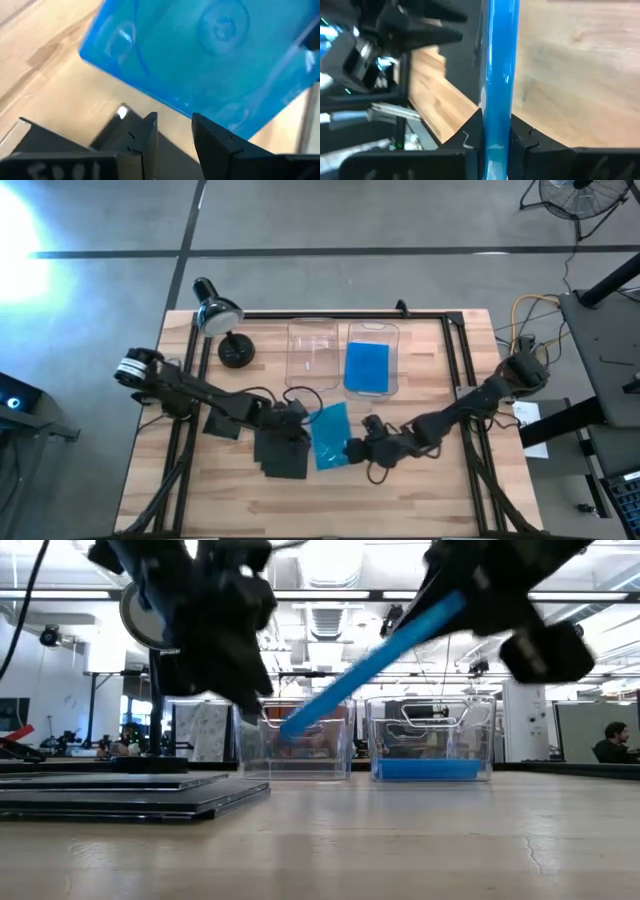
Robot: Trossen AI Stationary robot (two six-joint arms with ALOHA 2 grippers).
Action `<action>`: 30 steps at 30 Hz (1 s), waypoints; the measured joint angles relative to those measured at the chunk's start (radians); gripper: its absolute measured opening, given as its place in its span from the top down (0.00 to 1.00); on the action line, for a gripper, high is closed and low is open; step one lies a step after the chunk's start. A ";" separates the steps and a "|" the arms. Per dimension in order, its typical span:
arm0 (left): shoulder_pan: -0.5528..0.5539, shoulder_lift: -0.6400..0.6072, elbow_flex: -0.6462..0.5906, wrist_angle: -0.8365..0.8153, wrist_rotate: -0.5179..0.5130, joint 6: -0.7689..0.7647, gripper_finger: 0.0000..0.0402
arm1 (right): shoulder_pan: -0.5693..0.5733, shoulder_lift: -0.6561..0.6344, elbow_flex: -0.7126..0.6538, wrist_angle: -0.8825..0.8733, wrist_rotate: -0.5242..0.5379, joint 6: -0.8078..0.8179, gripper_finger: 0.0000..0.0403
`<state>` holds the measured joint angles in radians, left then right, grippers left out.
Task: Pick & place jewel cases by type
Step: Put the blue CD case into the right transparent bin
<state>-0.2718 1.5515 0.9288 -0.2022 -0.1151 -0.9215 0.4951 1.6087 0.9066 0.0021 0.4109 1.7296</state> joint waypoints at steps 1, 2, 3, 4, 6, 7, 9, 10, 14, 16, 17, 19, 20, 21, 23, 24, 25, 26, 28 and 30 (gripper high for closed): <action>-0.008 -0.018 0.000 0.000 -0.007 -0.006 0.74 | 0.014 -0.021 0.000 -0.024 0.037 0.020 0.91; -0.016 -0.034 0.000 0.001 -0.019 -0.014 0.74 | 0.027 -0.043 0.000 -0.049 0.075 0.036 0.91; -0.022 -0.053 0.000 0.004 -0.027 -0.021 0.74 | 0.037 -0.066 0.000 -0.068 0.108 0.050 0.91; -0.031 -0.073 0.000 0.003 -0.036 -0.024 0.74 | 0.044 -0.090 0.000 -0.088 0.143 0.054 0.91; -0.044 -0.108 0.001 0.011 -0.060 -0.024 0.74 | 0.050 -0.139 0.000 -0.130 0.212 0.040 0.91; -0.050 -0.126 0.002 0.012 -0.073 -0.024 0.74 | 0.049 -0.170 0.000 -0.155 0.243 0.022 0.91; -0.060 -0.160 0.001 0.009 -0.103 -0.024 0.74 | 0.036 -0.231 0.000 -0.226 0.314 -0.004 0.91; -0.060 -0.175 0.001 0.011 -0.115 -0.024 0.74 | 0.026 -0.263 0.000 -0.277 0.341 -0.006 0.91; -0.060 -0.226 0.001 0.012 -0.157 -0.024 0.74 | -0.055 -0.399 0.000 -0.550 0.366 0.042 0.91; -0.060 -0.247 0.001 0.016 -0.172 -0.023 0.74 | -0.118 -0.463 0.000 -0.672 0.314 0.046 0.91; -0.060 -0.254 0.001 0.018 -0.179 -0.024 0.74 | -0.154 -0.489 0.000 -0.715 0.272 0.033 0.91; -0.060 -0.265 0.001 0.018 -0.191 -0.024 0.74 | -0.234 -0.530 -0.001 -0.758 0.195 -0.024 0.91; -0.060 -0.268 0.001 0.019 -0.196 -0.024 0.74 | -0.273 -0.544 -0.005 -0.761 0.166 -0.062 0.91; -0.060 -0.271 0.001 0.021 -0.198 -0.026 0.74 | -0.312 -0.555 -0.006 -0.759 0.144 -0.097 0.91; -0.060 -0.275 0.001 0.024 -0.199 -0.042 0.74 | -0.394 -0.567 -0.011 -0.753 0.103 -0.152 0.91; -0.060 -0.276 0.001 0.027 -0.199 -0.054 0.74 | -0.432 -0.568 -0.013 -0.751 0.080 -0.173 0.91; -0.060 -0.276 0.001 0.028 -0.199 -0.063 0.74 | -0.470 -0.563 -0.015 -0.746 0.049 -0.196 0.91; -0.060 -0.276 0.001 0.028 -0.199 -0.067 0.74 | -0.504 -0.557 -0.017 -0.730 0.015 -0.221 0.91; -0.060 -0.276 0.001 0.035 -0.198 -0.074 0.74 | -0.558 -0.538 -0.026 -0.680 -0.054 -0.278 0.91; -0.063 -0.276 0.001 0.042 -0.199 -0.077 0.74 | -0.591 -0.515 -0.029 -0.631 -0.096 -0.324 0.91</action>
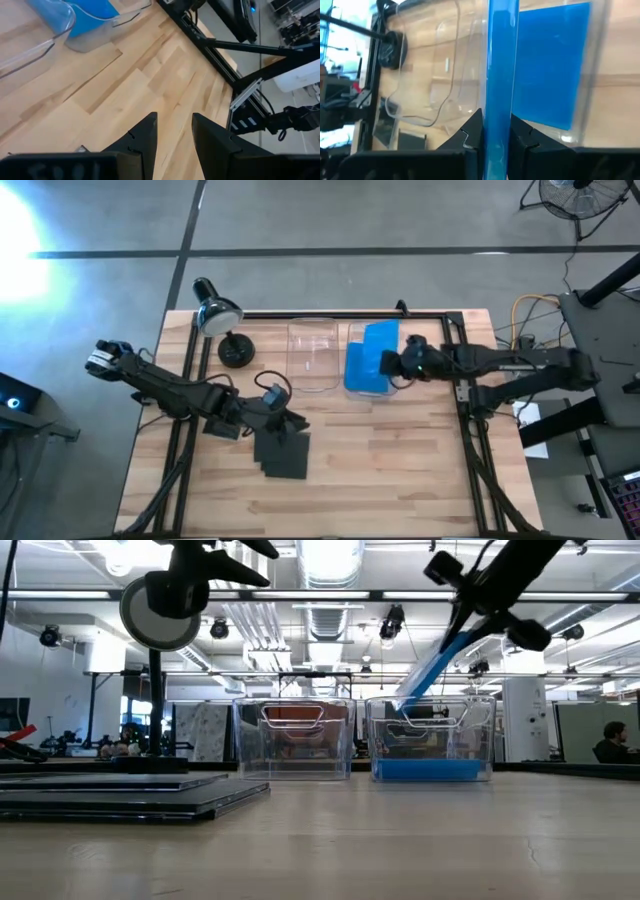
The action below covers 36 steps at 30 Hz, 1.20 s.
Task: Pick & place jewel cases by type
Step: Put the blue CD case into the right transparent bin
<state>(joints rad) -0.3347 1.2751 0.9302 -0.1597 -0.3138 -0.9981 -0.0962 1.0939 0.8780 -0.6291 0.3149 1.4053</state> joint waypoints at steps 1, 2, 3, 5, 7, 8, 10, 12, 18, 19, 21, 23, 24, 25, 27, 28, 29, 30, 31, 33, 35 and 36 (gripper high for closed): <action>-0.002 0.000 0.000 0.005 0.000 0.000 0.74 | -0.009 0.012 0.000 0.021 -0.006 -0.012 0.91; -0.005 0.000 0.000 0.011 0.000 0.000 0.74 | -0.014 0.023 0.000 0.040 -0.006 -0.020 0.90; -0.009 0.000 0.000 0.021 0.000 0.000 0.74 | -0.018 0.030 0.000 0.052 -0.007 -0.022 0.90; -0.018 -0.002 0.000 0.039 0.001 -0.002 0.74 | -0.024 0.044 0.000 0.066 -0.010 -0.028 0.90; -0.025 -0.003 0.000 0.045 0.001 -0.002 0.74 | -0.024 0.050 -0.001 0.064 -0.010 -0.029 0.90; -0.027 -0.003 0.000 0.050 0.001 -0.002 0.74 | -0.024 0.050 -0.003 0.063 -0.015 -0.030 0.90; -0.029 -0.003 0.000 0.053 0.001 -0.002 0.74 | -0.024 0.049 -0.007 0.064 -0.026 -0.030 0.90; -0.029 -0.003 0.000 0.056 0.001 -0.002 0.74 | -0.024 0.049 -0.013 0.062 -0.032 -0.030 0.90; -0.029 -0.003 0.000 0.061 0.001 -0.002 0.74 | -0.023 0.048 -0.016 0.064 -0.036 -0.027 0.90; -0.029 -0.003 0.000 0.065 0.001 -0.002 0.74 | -0.023 0.048 -0.016 0.064 -0.036 -0.026 0.90; -0.029 -0.003 0.000 0.068 0.001 -0.001 0.74 | -0.023 0.048 -0.016 0.065 -0.036 -0.026 0.90; -0.029 -0.003 0.000 0.074 0.001 0.000 0.74 | -0.024 0.048 -0.016 0.065 -0.036 -0.024 0.90; -0.029 -0.003 0.000 0.074 0.001 0.000 0.74 | -0.026 0.048 -0.016 0.065 -0.036 -0.021 0.91; -0.029 -0.003 0.000 0.075 0.001 0.000 0.74 | -0.029 0.050 -0.016 0.066 -0.036 -0.021 0.91; -0.029 -0.003 0.000 0.079 0.001 0.000 0.74 | -0.037 0.060 -0.017 0.070 -0.042 -0.014 0.90; -0.029 -0.003 0.000 0.080 0.001 0.000 0.74 | -0.045 0.070 -0.020 0.076 -0.060 -0.006 0.90; -0.029 -0.003 0.000 0.080 0.001 0.002 0.74 | -0.057 0.084 -0.025 0.093 -0.096 -0.007 0.91; -0.029 -0.003 0.000 0.080 0.001 0.005 0.74 | -0.070 0.101 -0.031 0.114 -0.137 -0.014 0.91; -0.029 -0.003 0.000 0.080 0.001 0.007 0.74 | -0.081 0.119 -0.035 0.129 -0.166 -0.020 0.90; -0.029 -0.003 0.000 0.080 0.001 0.009 0.74 | -0.095 0.154 -0.037 0.146 -0.184 -0.014 0.90; -0.029 -0.003 0.000 0.080 0.001 0.009 0.74 | -0.107 0.176 -0.037 0.150 -0.184 -0.001 0.90; -0.029 -0.003 0.000 0.080 0.001 0.010 0.74 | -0.113 0.185 -0.037 0.148 -0.185 0.001 0.90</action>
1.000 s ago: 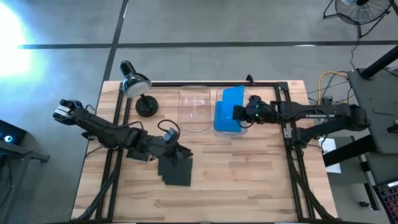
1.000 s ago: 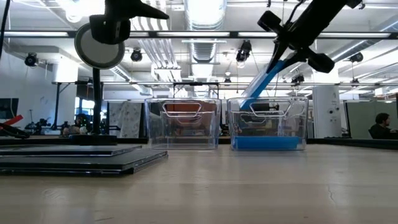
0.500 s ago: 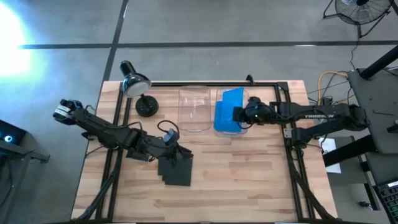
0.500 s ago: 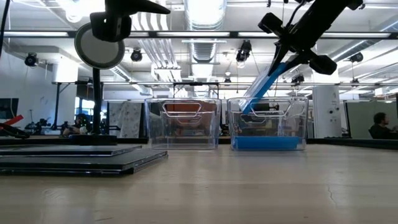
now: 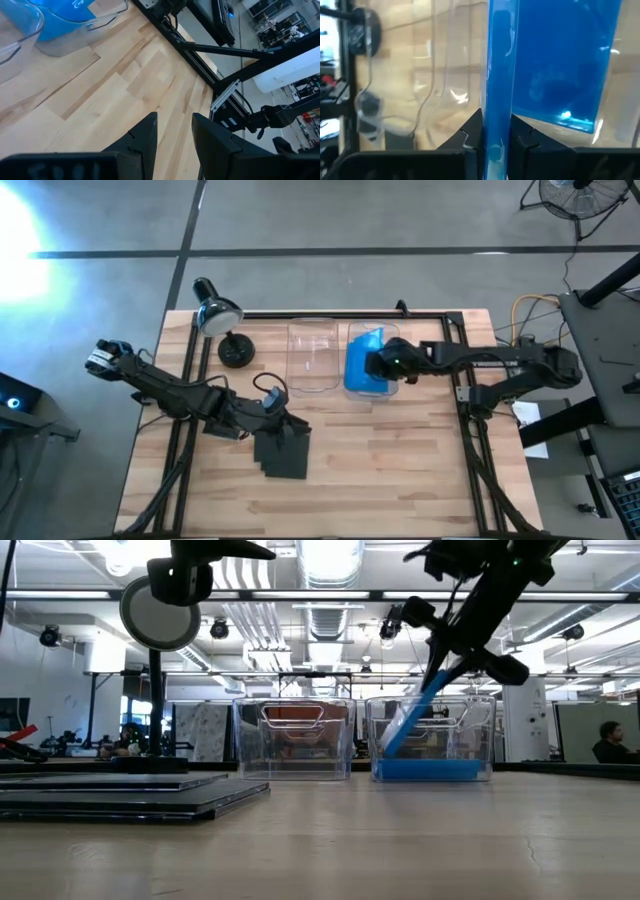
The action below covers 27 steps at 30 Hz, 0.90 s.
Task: Pick & place jewel cases by type
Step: Put the blue CD case into the right transparent bin, then put the black CD case into the left transparent bin
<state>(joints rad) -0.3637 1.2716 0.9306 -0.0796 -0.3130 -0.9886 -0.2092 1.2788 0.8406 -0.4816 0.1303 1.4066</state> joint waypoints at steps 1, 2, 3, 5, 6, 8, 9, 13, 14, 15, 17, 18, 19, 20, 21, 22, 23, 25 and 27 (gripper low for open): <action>0.000 0.000 0.000 0.000 0.000 0.000 0.74 | -0.005 0.007 0.000 -0.001 -0.001 0.000 0.89; 0.000 0.000 0.000 0.000 0.000 0.000 0.74 | -0.010 0.011 0.000 -0.008 -0.006 -0.001 0.88; 0.000 0.000 0.000 -0.001 0.000 0.000 0.74 | -0.012 0.013 0.000 -0.016 -0.013 -0.004 0.86; 0.000 0.000 0.000 -0.002 0.000 0.000 0.74 | -0.014 0.011 0.000 -0.027 -0.015 -0.015 0.80; 0.000 0.000 0.000 -0.002 0.000 0.000 0.74 | -0.014 0.010 0.000 -0.038 -0.007 -0.016 0.77; 0.000 0.000 0.000 -0.003 -0.001 0.001 0.74 | -0.014 0.007 0.000 -0.053 0.005 -0.029 0.69; 0.000 0.000 0.000 -0.004 -0.001 0.002 0.74 | -0.014 0.005 0.000 -0.063 0.007 -0.040 0.65; 0.000 0.000 0.000 -0.008 -0.001 0.033 0.74 | -0.012 -0.008 0.000 -0.159 0.011 -0.077 0.49; 0.001 0.000 0.000 -0.015 -0.002 0.038 0.74 | -0.007 -0.015 0.000 -0.186 0.023 -0.084 0.45; 0.002 0.000 0.000 -0.024 -0.002 0.043 0.74 | 0.001 -0.025 0.000 -0.204 0.041 -0.096 0.42; 0.002 0.000 0.000 -0.048 -0.002 0.050 0.74 | 0.025 -0.049 0.000 -0.220 0.076 -0.114 0.35; 0.002 0.000 0.000 -0.062 -0.002 0.051 0.74 | 0.038 -0.063 0.000 -0.222 0.089 -0.125 0.33; 0.002 0.000 0.000 -0.074 -0.003 0.052 0.74 | 0.052 -0.078 0.001 -0.220 0.100 -0.132 0.31; 0.002 0.000 0.000 -0.089 -0.002 0.052 0.74 | 0.064 -0.093 0.001 -0.219 0.105 -0.142 0.29; 0.002 0.000 0.000 -0.107 -0.002 0.052 0.74 | 0.078 -0.106 0.001 -0.220 0.106 -0.154 0.27; 0.002 0.000 0.000 -0.129 -0.001 0.052 0.74 | 0.096 -0.121 0.001 -0.218 0.108 -0.164 0.26; 0.002 0.000 0.000 -0.159 0.000 0.052 0.74 | 0.120 -0.134 0.000 -0.216 0.110 -0.174 0.25; 0.002 0.000 0.000 -0.255 0.011 0.042 0.74 | 0.189 -0.153 0.001 -0.199 0.112 -0.173 0.23; 0.002 0.000 0.000 -0.393 0.033 0.004 0.74 | 0.278 -0.153 0.001 -0.160 0.108 -0.131 0.23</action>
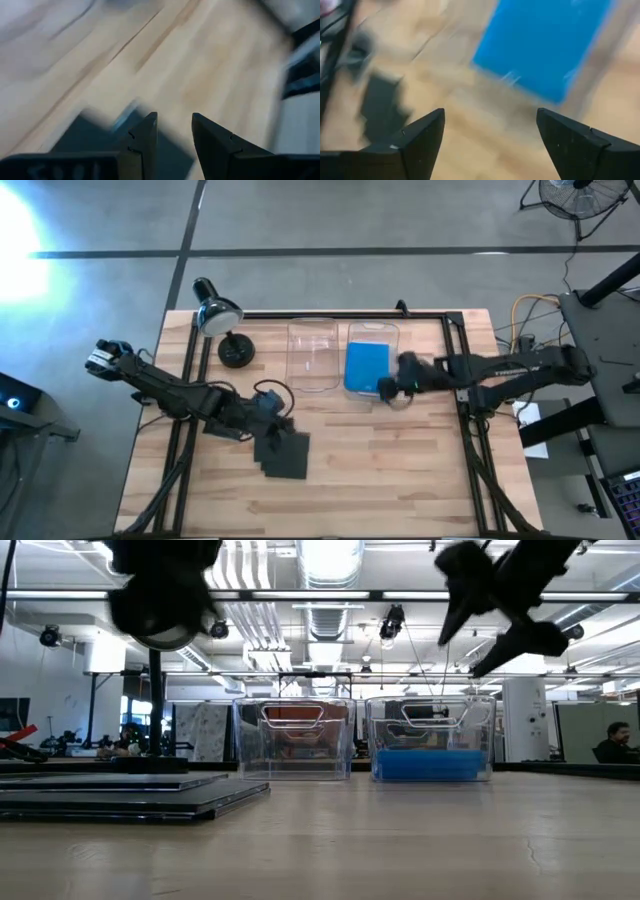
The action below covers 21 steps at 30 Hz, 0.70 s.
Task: Pick & place jewel cases by type
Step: Put the black CD case into the left transparent bin
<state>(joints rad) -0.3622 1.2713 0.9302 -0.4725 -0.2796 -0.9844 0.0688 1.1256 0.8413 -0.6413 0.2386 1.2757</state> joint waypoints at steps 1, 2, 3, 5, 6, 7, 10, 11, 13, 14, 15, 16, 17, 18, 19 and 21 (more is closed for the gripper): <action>-0.001 0.000 0.000 -0.071 0.019 -0.031 0.74 | 0.045 0.007 0.000 0.027 -0.002 0.037 0.23; -0.004 0.000 0.000 -0.142 0.038 -0.061 0.74 | 0.088 0.019 0.000 0.060 -0.002 0.080 0.24; -0.010 0.000 -0.001 -0.212 0.050 -0.090 0.74 | 0.130 0.038 0.000 0.092 -0.001 0.122 0.24; -0.032 0.000 -0.002 -0.319 0.058 -0.132 0.74 | 0.204 0.094 0.000 0.167 0.000 0.194 0.25; -0.045 0.000 -0.002 -0.359 0.058 -0.149 0.74 | 0.236 0.131 0.000 0.211 0.000 0.223 0.25; -0.061 0.000 -0.002 -0.398 0.059 -0.168 0.74 | 0.263 0.172 0.000 0.263 0.001 0.251 0.25; -0.116 0.000 -0.006 -0.452 0.060 -0.220 0.74 | 0.321 0.310 0.000 0.466 0.003 0.311 0.26; -0.135 -0.001 -0.011 -0.449 0.064 -0.242 0.74 | 0.330 0.356 0.000 0.533 0.005 0.322 0.26; -0.169 -0.001 -0.029 -0.443 0.087 -0.298 0.74 | 0.336 0.447 0.000 0.670 0.012 0.351 0.26; -0.187 -0.001 -0.041 -0.441 0.090 -0.332 0.74 | 0.336 0.487 0.000 0.734 0.013 0.363 0.26; -0.203 -0.001 -0.057 -0.435 0.090 -0.369 0.74 | 0.335 0.524 0.000 0.795 0.019 0.375 0.26; -0.219 -0.001 -0.075 -0.422 0.090 -0.409 0.74 | 0.335 0.559 0.000 0.853 0.026 0.384 0.26; -0.232 -0.001 -0.096 -0.402 0.089 -0.449 0.74 | 0.334 0.592 0.000 0.905 0.029 0.393 0.27; -0.245 -0.001 -0.117 -0.380 0.085 -0.488 0.74 | 0.333 0.620 0.000 0.956 0.030 0.396 0.27; -0.258 -0.001 -0.137 -0.355 0.076 -0.526 0.74 | 0.331 0.645 0.000 1.003 0.031 0.397 0.27; -0.279 -0.008 -0.177 -0.295 0.037 -0.602 0.74 | 0.330 0.676 0.001 1.051 0.033 0.399 0.27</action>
<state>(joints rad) -0.6410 1.2634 0.7533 -0.7676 -0.2428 -1.5865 0.3992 1.8020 0.8422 0.4097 0.2721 1.6744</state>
